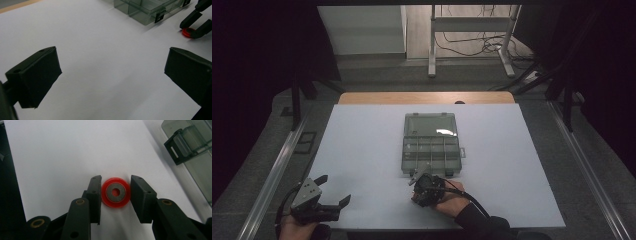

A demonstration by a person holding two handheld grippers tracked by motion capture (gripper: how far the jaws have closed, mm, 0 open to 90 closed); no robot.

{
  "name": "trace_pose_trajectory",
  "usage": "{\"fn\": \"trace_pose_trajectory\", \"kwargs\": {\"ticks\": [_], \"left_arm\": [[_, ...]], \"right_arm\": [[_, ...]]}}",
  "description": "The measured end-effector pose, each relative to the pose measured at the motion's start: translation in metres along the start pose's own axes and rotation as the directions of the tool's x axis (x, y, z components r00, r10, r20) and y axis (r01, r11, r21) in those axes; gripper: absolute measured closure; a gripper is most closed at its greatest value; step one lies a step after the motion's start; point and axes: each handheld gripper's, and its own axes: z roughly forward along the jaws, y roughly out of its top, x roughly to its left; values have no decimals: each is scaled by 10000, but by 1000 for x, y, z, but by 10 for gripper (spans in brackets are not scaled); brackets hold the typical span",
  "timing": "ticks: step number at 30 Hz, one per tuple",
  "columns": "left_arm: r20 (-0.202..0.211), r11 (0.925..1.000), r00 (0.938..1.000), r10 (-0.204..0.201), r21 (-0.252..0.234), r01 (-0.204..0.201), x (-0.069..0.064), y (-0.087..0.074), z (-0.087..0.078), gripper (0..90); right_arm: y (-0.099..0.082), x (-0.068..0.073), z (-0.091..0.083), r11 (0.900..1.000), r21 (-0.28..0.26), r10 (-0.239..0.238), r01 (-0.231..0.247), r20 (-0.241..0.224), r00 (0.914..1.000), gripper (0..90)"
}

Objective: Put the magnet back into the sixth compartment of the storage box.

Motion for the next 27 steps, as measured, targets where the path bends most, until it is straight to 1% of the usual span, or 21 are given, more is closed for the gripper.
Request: {"fn": "trace_pose_trajectory", "kwargs": {"ticks": [9,15,19,21,27], "left_arm": [[-5,10000,10000,42,13,-42,0,0,0,9],[-9,10000,10000,62,16,-62,0,0,0,9],[-2,10000,10000,56,12,-56,0,0,0,9],[0,10000,10000,57,8,-57,0,0,0,9],[4,10000,10000,53,6,-53,0,0,0,9]], "right_arm": [[-2,-4,-3,9992,-336,217,-221,-130,9997,627],[-3,-5,-5,9989,-448,143,-154,-265,9995,627],[-3,-5,-7,9986,-464,239,-253,-305,9992,627],[-3,-5,-7,9985,-487,217,-231,-290,9993,627],[-3,-7,-13,9969,-747,236,-261,-338,9992,627]]}}
